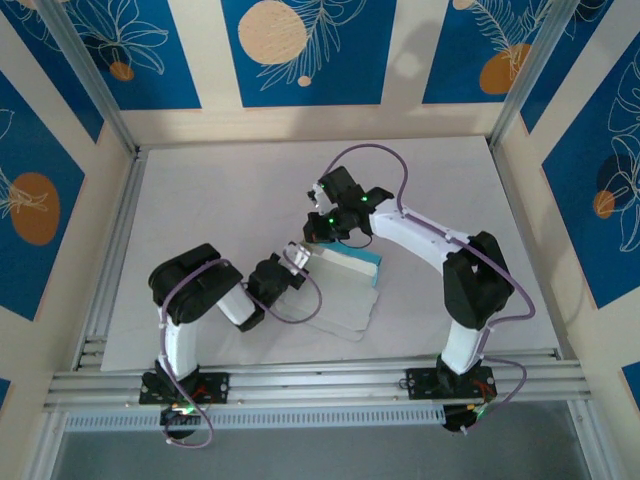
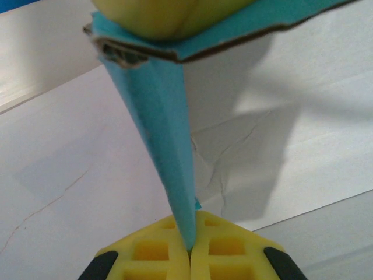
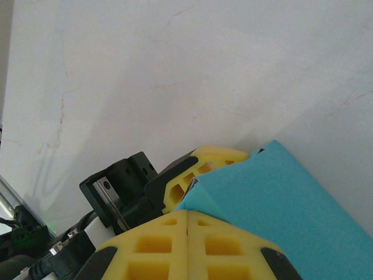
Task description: Fold the paper box
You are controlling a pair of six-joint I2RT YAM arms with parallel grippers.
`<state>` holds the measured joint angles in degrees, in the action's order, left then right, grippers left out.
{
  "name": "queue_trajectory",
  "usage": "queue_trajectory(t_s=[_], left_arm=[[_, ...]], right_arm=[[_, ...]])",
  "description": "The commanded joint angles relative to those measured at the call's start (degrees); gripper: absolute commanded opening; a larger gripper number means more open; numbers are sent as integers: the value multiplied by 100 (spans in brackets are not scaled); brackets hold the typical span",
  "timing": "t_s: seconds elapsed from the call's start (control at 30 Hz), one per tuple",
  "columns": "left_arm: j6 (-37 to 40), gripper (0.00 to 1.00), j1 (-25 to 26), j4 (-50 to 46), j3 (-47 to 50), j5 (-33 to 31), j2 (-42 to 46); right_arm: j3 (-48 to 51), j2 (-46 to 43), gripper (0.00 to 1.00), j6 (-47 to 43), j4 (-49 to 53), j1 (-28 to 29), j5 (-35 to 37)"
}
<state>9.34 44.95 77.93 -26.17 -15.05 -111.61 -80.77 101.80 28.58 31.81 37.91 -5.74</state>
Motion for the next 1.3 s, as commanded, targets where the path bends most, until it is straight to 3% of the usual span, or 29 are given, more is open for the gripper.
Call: queue_trajectory(t_s=[0.0,0.17,0.43,0.57,0.83,1.07,1.27], left_arm=[[-102,0,107,262,-130,-755,-41],[-373,0,284,266,-361,-1654,-245],[260,0,708,266,-942,-2601,-601],[445,0,699,261,-872,-2332,-696],[306,0,686,269,-670,-1705,-687],[308,0,664,263,-653,-1313,-675],[296,0,612,266,-637,-1078,-635]], right_arm=[[259,73,0,31,416,97,182],[420,-52,0,417,183,111,231],[858,-183,0,1153,-381,131,32],[739,-278,2,1035,-253,41,-49],[-63,-688,33,-33,772,-760,-384],[-376,-328,51,-1108,1099,-1172,-231],[-476,407,56,-1879,1086,-1185,-1406]])
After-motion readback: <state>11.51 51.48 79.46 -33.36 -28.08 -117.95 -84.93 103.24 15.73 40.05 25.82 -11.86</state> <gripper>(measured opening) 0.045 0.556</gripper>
